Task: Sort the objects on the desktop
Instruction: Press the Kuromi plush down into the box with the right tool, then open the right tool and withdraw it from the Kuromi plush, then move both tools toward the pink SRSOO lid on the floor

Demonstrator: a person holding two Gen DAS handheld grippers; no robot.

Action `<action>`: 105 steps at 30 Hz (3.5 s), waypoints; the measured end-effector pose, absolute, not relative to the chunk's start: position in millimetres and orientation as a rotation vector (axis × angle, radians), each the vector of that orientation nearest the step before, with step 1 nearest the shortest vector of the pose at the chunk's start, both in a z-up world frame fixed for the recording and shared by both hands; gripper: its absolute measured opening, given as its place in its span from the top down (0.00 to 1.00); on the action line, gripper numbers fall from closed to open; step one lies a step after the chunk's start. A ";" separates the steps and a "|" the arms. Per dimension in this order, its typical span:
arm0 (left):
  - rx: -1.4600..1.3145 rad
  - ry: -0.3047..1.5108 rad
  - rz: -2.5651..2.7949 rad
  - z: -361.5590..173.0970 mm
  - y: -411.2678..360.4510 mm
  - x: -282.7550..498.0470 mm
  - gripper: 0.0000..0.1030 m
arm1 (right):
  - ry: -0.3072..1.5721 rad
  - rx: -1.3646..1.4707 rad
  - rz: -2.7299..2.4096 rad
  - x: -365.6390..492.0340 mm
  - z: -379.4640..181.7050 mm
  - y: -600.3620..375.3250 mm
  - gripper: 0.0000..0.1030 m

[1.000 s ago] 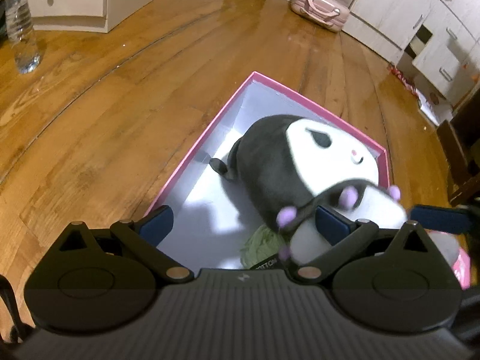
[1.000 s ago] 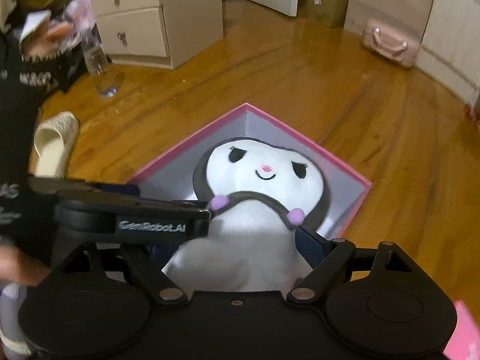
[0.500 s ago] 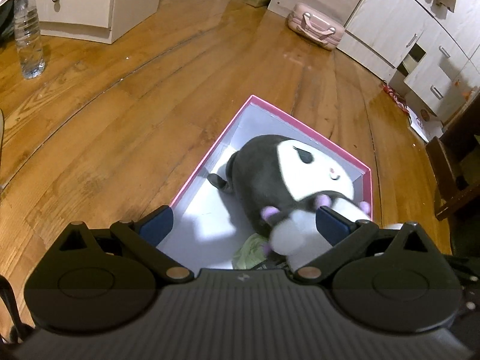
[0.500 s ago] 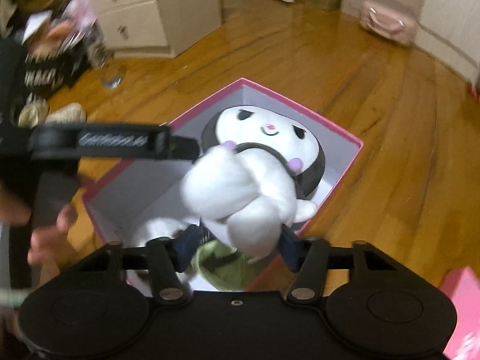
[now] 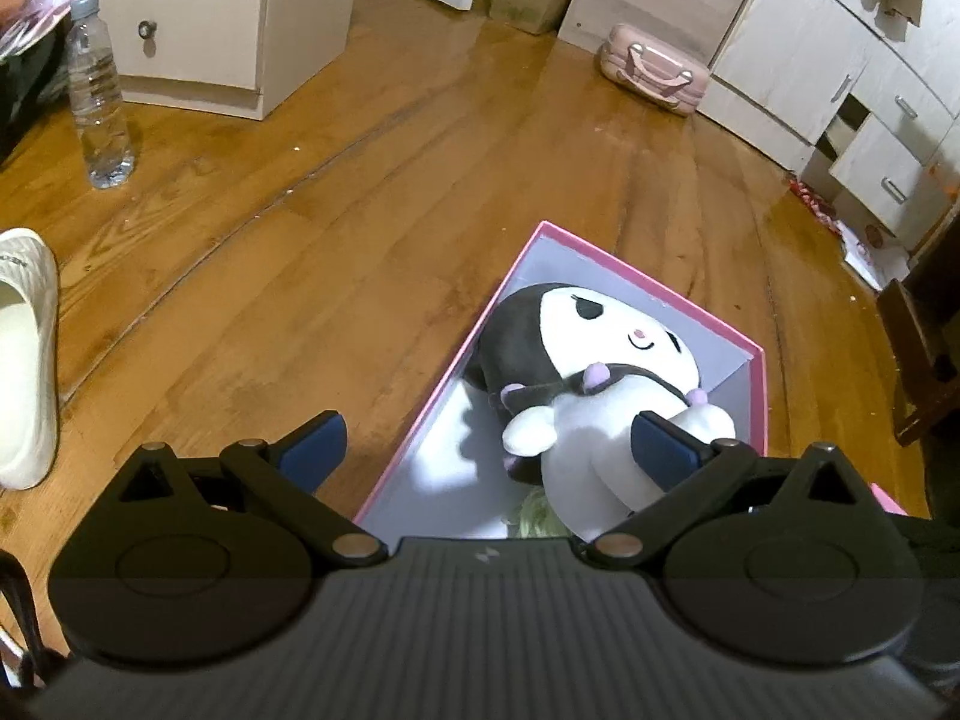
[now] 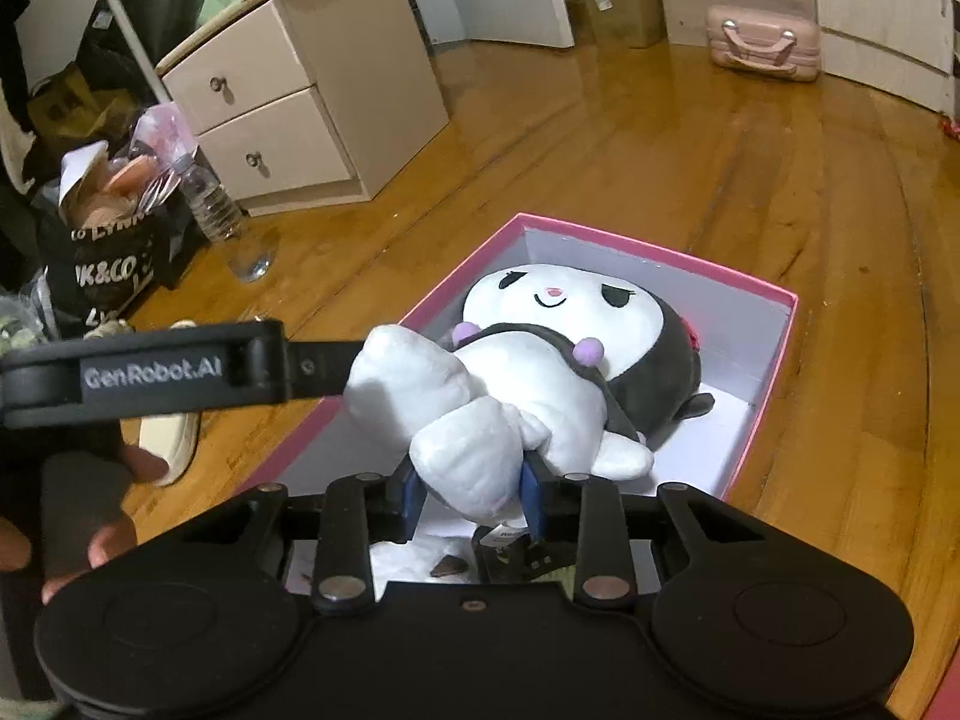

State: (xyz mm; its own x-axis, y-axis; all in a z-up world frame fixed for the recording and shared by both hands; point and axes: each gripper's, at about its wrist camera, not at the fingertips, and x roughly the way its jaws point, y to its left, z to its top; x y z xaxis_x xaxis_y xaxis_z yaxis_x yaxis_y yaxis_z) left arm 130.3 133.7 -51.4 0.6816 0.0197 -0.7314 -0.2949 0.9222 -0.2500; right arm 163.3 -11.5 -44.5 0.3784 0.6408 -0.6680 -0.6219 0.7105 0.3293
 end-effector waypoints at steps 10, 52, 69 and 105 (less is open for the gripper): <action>-0.320 0.792 0.285 -37.0 137.8 117.4 0.00 | 0.815 0.033 0.941 155.5 -43.8 -11.7 0.62; -0.268 0.758 0.103 -40.5 110.0 118.0 0.00 | 1.006 -0.162 0.711 179.9 -40.1 -43.9 0.26; -0.297 0.866 -0.026 -62.3 75.0 133.4 0.00 | 1.113 -0.171 0.503 189.9 -64.5 -82.3 0.48; -0.064 1.024 -0.358 -56.4 -188.7 139.6 0.00 | 1.019 0.497 0.035 176.7 -61.5 -410.4 0.11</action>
